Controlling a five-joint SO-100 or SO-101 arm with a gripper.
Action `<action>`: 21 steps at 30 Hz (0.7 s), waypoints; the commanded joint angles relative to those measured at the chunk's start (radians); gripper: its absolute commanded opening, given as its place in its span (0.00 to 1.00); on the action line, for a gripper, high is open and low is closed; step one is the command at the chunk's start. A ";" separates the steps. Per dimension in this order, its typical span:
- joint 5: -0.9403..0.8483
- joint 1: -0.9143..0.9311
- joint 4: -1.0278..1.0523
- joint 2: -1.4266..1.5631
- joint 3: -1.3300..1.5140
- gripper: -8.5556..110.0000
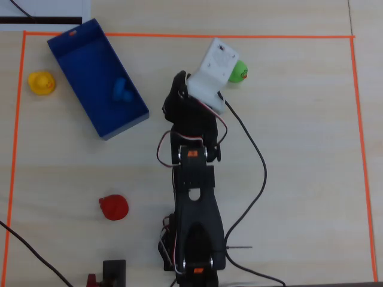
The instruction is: Grasp blue duck and put it into box.
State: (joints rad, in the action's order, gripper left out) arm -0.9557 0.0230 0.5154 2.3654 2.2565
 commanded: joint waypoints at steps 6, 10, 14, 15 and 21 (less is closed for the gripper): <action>-0.080 -0.023 0.117 0.733 0.854 0.07; -0.097 0.003 0.334 0.845 0.854 0.07; -0.196 0.003 0.647 0.916 0.854 0.07; -0.230 0.003 0.735 0.945 0.854 0.07; -0.249 0.094 0.787 0.945 0.854 0.18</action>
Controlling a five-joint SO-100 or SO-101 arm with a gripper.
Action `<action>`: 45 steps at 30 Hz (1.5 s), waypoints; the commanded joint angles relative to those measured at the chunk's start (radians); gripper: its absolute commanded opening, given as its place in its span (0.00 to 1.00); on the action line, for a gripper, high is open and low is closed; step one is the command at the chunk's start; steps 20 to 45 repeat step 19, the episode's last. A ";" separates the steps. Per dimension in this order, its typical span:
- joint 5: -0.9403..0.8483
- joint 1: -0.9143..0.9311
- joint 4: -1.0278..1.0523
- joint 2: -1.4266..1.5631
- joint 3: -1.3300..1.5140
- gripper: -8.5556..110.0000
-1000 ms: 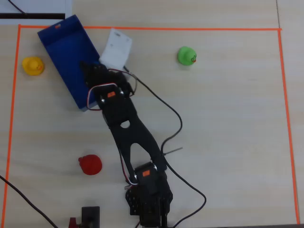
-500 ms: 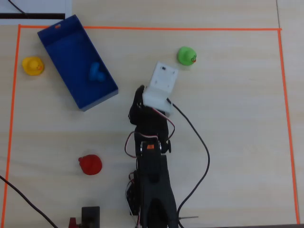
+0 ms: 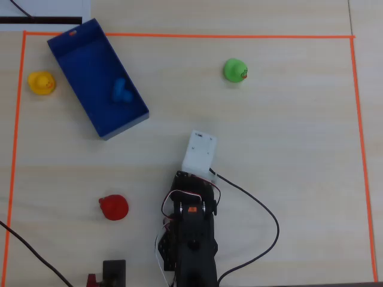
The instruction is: Grasp blue duck and put it into box.
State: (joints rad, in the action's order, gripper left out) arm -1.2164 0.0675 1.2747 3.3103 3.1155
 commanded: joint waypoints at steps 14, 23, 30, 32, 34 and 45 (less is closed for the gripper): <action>0.003 0.072 0.028 0.000 -0.005 0.17; 0.003 0.072 0.028 0.000 -0.005 0.17; 0.003 0.072 0.028 0.000 -0.005 0.17; 0.003 0.072 0.028 0.000 -0.005 0.17; 0.003 0.072 0.028 0.000 -0.005 0.17; 0.003 0.072 0.028 0.000 -0.005 0.17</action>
